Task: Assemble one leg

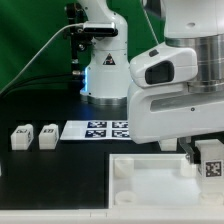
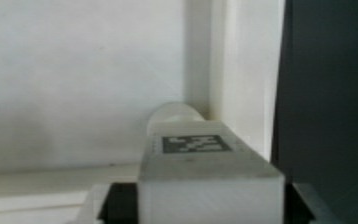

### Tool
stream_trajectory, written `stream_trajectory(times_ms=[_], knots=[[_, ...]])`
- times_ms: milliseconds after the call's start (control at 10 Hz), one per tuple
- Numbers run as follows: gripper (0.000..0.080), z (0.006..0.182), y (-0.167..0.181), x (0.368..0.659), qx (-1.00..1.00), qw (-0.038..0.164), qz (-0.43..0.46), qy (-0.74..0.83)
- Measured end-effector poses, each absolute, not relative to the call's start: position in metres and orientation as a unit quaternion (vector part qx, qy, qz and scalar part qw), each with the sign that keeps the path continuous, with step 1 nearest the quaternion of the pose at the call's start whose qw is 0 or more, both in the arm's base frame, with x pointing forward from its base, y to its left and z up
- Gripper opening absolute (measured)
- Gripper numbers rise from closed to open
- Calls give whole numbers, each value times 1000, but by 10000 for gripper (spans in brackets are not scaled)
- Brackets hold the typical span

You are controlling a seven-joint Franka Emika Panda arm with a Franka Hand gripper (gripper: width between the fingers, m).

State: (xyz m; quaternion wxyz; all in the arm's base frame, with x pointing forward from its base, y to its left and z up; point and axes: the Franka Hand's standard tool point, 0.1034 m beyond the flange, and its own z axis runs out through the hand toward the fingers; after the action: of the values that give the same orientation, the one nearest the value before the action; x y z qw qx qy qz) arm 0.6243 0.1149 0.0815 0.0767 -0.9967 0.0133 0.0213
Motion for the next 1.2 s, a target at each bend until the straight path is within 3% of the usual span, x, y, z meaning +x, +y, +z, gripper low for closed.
stream_trajectory(times_ms=[100,300,500,900,1200], knots=[[295,81,115,624,-997,77,21,13],[295,82,118,626,-968,81,36,235],[295,78,114,629,-893,103,41,436],[295,78,122,626,-807,99,58,579],[294,77,122,631,-664,115,80,735]])
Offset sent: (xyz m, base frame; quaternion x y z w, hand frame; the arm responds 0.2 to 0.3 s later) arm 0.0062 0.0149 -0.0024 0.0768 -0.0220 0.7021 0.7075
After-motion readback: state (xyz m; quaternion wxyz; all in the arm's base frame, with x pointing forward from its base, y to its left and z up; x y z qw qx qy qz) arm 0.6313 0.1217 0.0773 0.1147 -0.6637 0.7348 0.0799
